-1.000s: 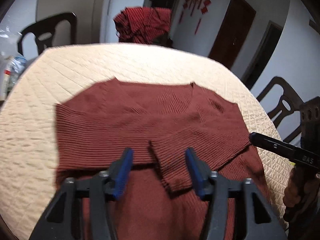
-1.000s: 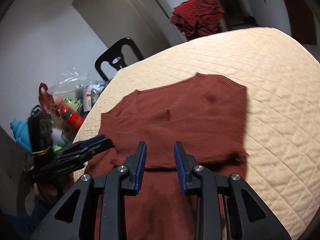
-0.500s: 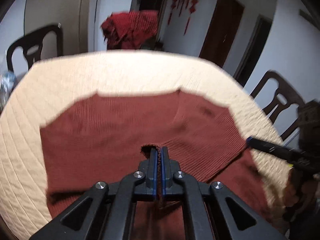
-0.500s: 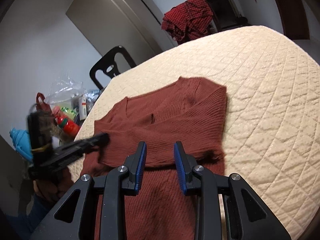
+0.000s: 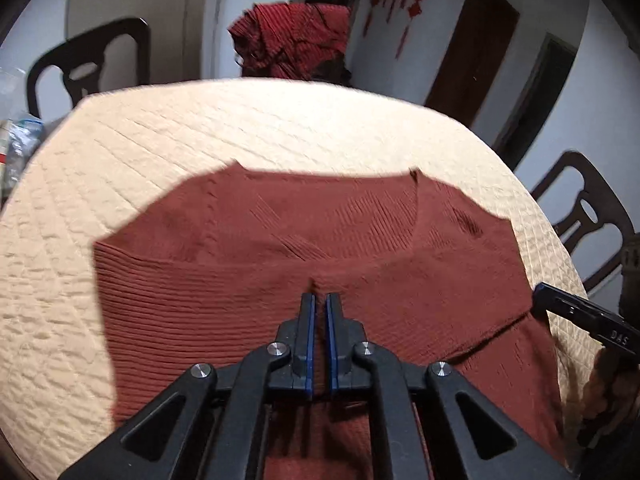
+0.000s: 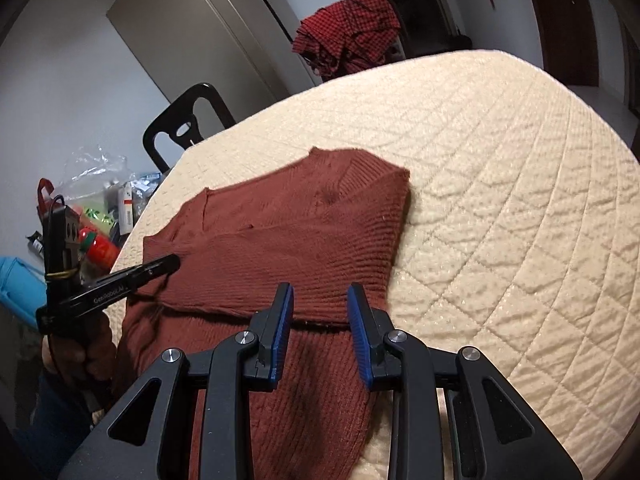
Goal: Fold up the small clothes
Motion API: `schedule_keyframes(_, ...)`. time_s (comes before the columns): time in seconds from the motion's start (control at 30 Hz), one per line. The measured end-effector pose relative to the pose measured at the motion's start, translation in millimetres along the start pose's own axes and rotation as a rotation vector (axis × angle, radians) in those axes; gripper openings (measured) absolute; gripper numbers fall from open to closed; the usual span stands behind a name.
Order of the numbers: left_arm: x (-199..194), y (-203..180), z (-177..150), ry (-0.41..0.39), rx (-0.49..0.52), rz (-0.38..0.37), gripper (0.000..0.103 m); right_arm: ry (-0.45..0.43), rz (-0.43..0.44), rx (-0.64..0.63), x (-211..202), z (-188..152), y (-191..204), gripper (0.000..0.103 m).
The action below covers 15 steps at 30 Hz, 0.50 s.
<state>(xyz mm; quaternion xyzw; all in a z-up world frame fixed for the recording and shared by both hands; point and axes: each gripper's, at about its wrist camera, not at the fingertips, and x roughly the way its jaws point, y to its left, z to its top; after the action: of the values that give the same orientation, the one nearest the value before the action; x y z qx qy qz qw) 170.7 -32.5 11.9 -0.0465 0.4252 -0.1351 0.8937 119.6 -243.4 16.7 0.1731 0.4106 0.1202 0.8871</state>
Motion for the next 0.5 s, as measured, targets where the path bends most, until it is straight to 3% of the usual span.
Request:
schedule_keyframes(0.17,-26,1,3,-0.072,-0.007,-0.002,0.009,0.016,-0.029,-0.043,5,-1,3,0.025)
schedule_keyframes(0.27,-25,-14,-4,-0.051,0.043,-0.037,0.009,0.051,-0.067,-0.054,12,-4,-1,0.015)
schedule_keyframes(0.43,4,-28,-18,0.032,0.107,-0.049,0.009,0.022,-0.058,-0.048,6,4,1,0.015)
schedule_keyframes(0.5,7,-29,-17,0.01,0.119,-0.049,0.009,0.035,-0.085,-0.067,10,6,2,0.015)
